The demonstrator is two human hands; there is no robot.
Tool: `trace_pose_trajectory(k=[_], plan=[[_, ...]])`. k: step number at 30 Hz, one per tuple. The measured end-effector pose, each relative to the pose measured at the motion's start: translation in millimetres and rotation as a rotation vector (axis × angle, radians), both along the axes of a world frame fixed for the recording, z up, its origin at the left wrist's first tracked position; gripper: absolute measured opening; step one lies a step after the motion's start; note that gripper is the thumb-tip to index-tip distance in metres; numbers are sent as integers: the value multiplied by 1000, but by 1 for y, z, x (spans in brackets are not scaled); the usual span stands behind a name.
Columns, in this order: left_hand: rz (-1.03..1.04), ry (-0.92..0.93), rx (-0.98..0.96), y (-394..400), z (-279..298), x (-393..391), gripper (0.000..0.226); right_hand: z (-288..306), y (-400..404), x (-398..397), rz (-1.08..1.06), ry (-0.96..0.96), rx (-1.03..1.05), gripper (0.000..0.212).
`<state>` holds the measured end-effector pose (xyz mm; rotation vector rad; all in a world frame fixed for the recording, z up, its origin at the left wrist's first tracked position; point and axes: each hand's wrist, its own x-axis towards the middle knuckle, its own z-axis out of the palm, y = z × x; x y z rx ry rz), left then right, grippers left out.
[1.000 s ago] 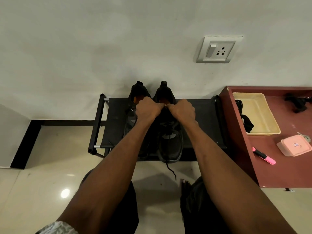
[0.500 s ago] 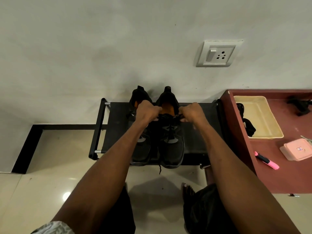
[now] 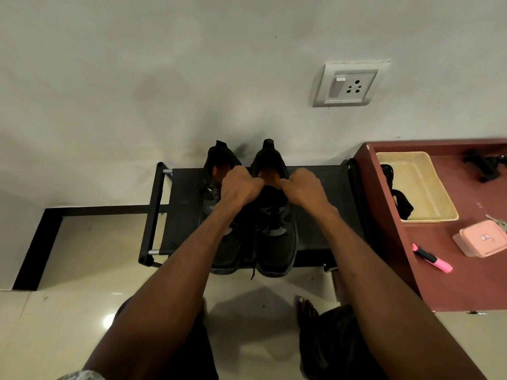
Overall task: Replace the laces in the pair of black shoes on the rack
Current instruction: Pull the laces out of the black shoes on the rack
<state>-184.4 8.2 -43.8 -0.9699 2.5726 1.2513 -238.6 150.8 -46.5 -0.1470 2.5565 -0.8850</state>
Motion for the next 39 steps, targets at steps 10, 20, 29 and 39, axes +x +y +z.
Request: trace_pose_trajectory(k=[10, 20, 29, 39], plan=[[164, 75, 415, -8, 3, 7, 13, -2, 17, -7, -186, -235, -315, 22], [98, 69, 222, -4, -3, 4, 15, -4, 7, -3, -210, -136, -276, 29], [-154, 215, 2, -5, 7, 11, 17, -3, 7, -1, 264, 123, -90, 31], [-491, 59, 22, -22, 10, 6, 25, 3, 12, -1, 324, 109, -76, 7]])
